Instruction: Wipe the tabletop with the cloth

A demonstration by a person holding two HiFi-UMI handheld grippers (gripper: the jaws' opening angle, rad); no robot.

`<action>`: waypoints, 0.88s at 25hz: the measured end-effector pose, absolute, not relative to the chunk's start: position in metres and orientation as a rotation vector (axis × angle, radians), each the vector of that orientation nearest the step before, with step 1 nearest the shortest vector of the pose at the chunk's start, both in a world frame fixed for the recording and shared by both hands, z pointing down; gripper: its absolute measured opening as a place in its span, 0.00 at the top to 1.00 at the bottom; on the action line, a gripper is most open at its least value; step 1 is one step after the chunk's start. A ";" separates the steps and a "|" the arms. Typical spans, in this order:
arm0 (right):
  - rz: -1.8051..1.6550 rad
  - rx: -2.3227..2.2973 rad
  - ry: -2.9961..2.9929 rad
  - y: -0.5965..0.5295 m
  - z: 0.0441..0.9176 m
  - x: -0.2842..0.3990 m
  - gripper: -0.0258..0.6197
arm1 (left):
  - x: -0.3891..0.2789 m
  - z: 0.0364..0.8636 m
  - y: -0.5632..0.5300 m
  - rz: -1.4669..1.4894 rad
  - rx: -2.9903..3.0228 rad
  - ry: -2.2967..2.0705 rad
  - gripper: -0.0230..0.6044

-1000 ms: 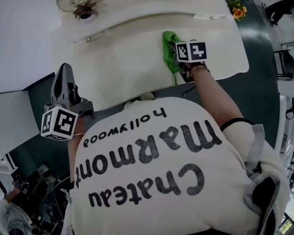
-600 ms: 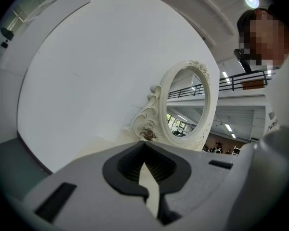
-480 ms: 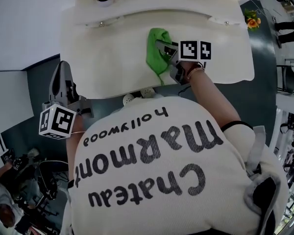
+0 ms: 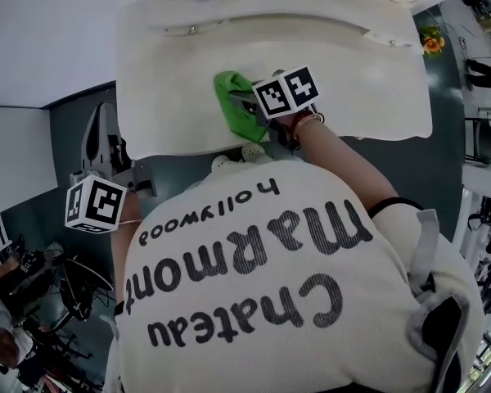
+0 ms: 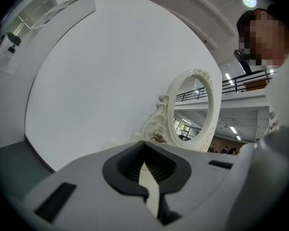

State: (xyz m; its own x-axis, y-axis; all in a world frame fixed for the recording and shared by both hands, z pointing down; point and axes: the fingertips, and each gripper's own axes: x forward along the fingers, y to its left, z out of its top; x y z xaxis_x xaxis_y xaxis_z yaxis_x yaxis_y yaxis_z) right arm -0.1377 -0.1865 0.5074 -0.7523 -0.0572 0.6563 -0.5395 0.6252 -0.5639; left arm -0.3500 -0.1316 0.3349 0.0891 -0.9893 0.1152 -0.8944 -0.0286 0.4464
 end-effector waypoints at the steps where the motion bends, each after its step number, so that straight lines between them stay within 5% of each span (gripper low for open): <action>1: 1.004 0.480 -2.234 -0.185 0.511 -0.139 0.81 | -0.352 0.336 -0.130 -0.318 1.974 -1.848 0.95; 22: 0.648 0.594 -2.255 -0.188 0.516 -0.144 0.82 | -0.337 0.349 -0.126 -0.330 1.997 -1.771 0.95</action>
State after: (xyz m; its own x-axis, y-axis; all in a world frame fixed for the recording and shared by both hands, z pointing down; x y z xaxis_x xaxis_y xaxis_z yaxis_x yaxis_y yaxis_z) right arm -0.1436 -0.1883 0.5159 -0.6457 -0.2234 0.7301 -0.5768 0.7693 -0.2747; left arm -0.3368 -0.1263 0.3491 0.1476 -0.9824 0.1146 -0.8751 -0.0758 0.4780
